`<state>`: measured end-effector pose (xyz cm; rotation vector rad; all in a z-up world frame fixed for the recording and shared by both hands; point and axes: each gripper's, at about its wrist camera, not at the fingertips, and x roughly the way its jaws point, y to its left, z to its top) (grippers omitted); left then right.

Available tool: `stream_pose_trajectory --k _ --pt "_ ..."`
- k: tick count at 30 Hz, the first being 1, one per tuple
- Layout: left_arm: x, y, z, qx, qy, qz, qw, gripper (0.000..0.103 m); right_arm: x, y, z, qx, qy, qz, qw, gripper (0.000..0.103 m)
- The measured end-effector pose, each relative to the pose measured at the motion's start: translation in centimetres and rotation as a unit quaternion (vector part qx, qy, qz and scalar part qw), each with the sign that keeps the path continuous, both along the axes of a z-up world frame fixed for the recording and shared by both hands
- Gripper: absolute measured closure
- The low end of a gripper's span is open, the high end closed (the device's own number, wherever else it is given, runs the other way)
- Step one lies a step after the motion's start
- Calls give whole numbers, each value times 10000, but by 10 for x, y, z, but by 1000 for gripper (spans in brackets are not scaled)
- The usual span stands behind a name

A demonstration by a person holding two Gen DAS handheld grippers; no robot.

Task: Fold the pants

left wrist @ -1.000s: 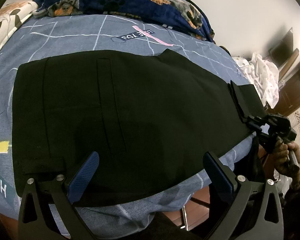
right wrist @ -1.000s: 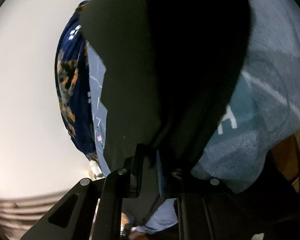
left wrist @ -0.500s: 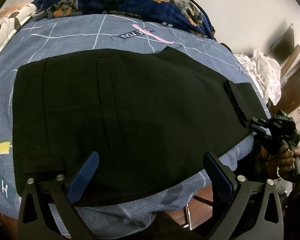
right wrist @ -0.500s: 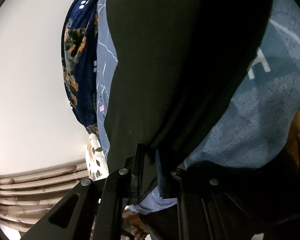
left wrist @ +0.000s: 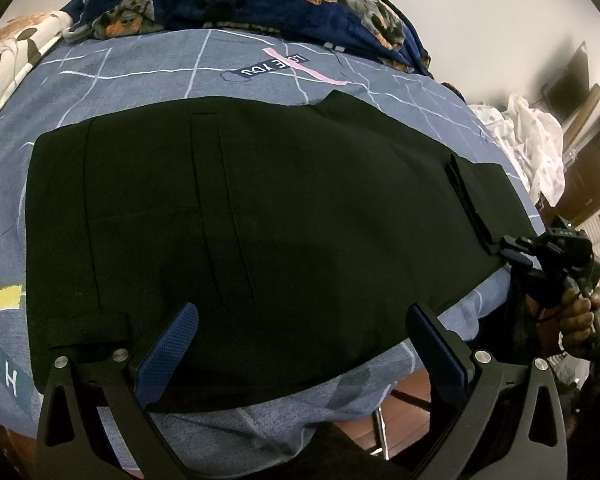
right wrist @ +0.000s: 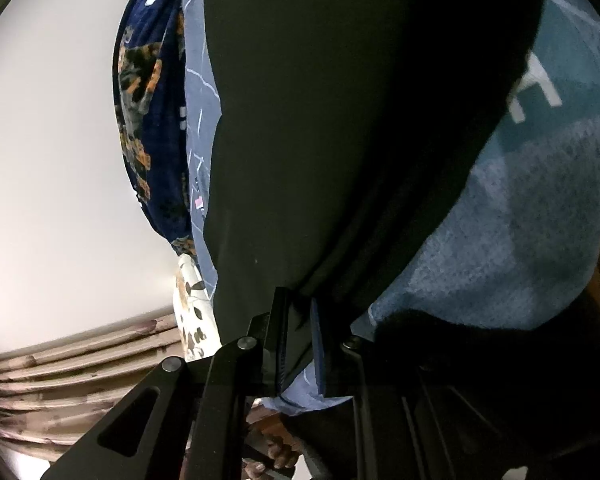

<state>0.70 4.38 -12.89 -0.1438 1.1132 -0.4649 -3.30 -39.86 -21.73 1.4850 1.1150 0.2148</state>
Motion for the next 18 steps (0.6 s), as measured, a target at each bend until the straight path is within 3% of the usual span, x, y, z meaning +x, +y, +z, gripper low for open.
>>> stream_pose_trajectory --k 4,8,10,12,15,18 --pt "-1 -1 0 40 -6 -27 10000 0 -2 3 3 243 4 225 9995 85" --pt "-1 0 0 -9 5 2 10000 0 -12 6 28 158 -285 744 9967 81" --pt "-1 0 0 -6 8 11 10000 0 -10 -4 53 -272 -656 877 9936 81" --pt "-1 -1 0 24 -11 -7 10000 0 -1 -24 85 -1229 -1114 904 9820 81" --pt "-1 -2 -1 77 -18 -34 10000 0 23 -52 118 -2775 -1556 940 9434 81" --pt "-1 -2 0 83 -13 -23 10000 0 52 -74 123 -3051 -1776 964 9306 91"
